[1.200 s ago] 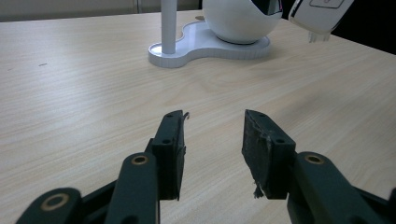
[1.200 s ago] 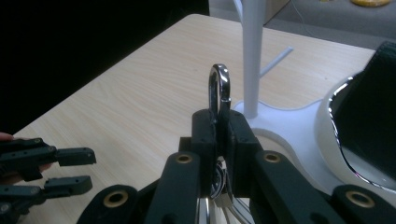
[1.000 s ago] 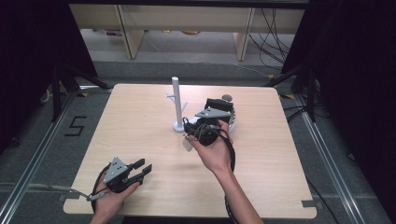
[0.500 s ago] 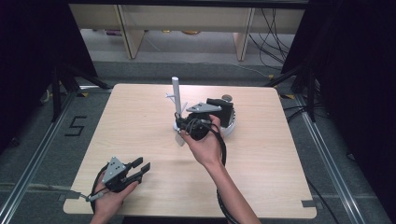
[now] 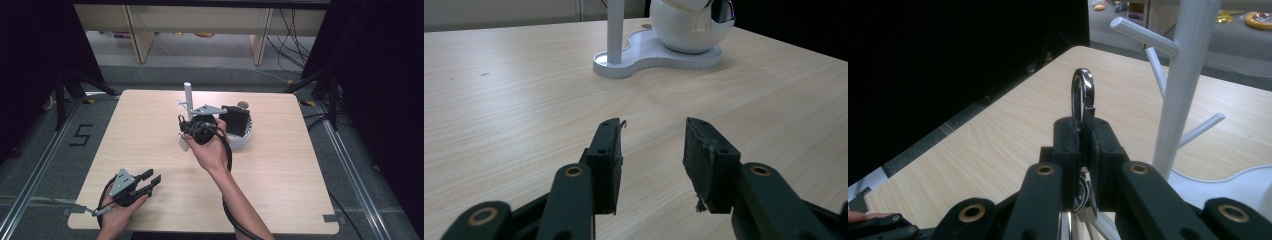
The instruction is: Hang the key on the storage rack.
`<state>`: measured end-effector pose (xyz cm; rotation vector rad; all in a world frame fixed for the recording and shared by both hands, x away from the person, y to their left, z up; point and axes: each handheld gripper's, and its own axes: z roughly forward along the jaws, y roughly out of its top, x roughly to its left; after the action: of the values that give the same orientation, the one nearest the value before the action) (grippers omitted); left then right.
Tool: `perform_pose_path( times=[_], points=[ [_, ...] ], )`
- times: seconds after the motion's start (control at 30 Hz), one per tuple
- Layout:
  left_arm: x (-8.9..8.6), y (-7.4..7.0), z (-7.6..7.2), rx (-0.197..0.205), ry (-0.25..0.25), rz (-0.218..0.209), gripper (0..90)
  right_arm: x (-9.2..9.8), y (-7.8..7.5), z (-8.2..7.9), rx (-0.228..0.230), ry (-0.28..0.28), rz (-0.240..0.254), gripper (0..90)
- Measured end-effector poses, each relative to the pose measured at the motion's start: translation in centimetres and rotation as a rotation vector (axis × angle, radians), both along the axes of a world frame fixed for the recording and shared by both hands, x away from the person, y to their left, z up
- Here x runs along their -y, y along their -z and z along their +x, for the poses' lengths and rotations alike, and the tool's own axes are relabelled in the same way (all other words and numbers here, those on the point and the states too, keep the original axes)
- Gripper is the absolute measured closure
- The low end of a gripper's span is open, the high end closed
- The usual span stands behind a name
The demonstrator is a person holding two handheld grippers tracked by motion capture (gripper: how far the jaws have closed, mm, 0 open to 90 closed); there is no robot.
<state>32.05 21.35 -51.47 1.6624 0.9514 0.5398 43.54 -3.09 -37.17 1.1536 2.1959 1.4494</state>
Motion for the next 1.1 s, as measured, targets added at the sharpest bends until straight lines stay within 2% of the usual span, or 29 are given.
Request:
perform_pose_path(
  times=[0.27,0.47,0.73,0.77,0.83,0.87,1.03,1.1],
  points=[
    [-0.1,0.0,0.0,0.000,0.000,-0.001,58.5,-0.9,-0.1,0.7,-0.013,0.004,0.006,84.4],
    [0.0,0.0,0.0,0.006,0.004,-0.010,58.5,-1.1,-0.3,1.4,0.019,0.003,0.006,84.5],
    [0.0,0.0,-0.1,-0.002,0.001,0.001,58.4,-1.3,-0.6,2.1,0.006,0.030,0.019,84.4],
    [0.0,0.0,0.0,0.006,0.007,-0.012,58.4,-1.3,-0.6,2.3,0.006,0.029,0.027,84.5],
    [0.0,0.0,0.0,0.007,0.007,-0.012,58.4,-1.4,-0.7,2.5,0.005,0.034,0.018,84.5],
    [0.0,0.0,0.0,0.007,0.006,-0.013,58.4,-1.5,-0.7,2.6,0.002,0.031,0.035,84.4],
    [-0.1,0.0,0.0,0.006,0.006,-0.013,58.4,-1.8,-1.0,3.1,0.009,0.037,0.039,84.4],
    [-0.1,0.0,0.0,0.004,0.006,-0.012,58.4,-1.8,-1.0,3.3,-0.002,0.039,0.045,84.4]
  ],
)
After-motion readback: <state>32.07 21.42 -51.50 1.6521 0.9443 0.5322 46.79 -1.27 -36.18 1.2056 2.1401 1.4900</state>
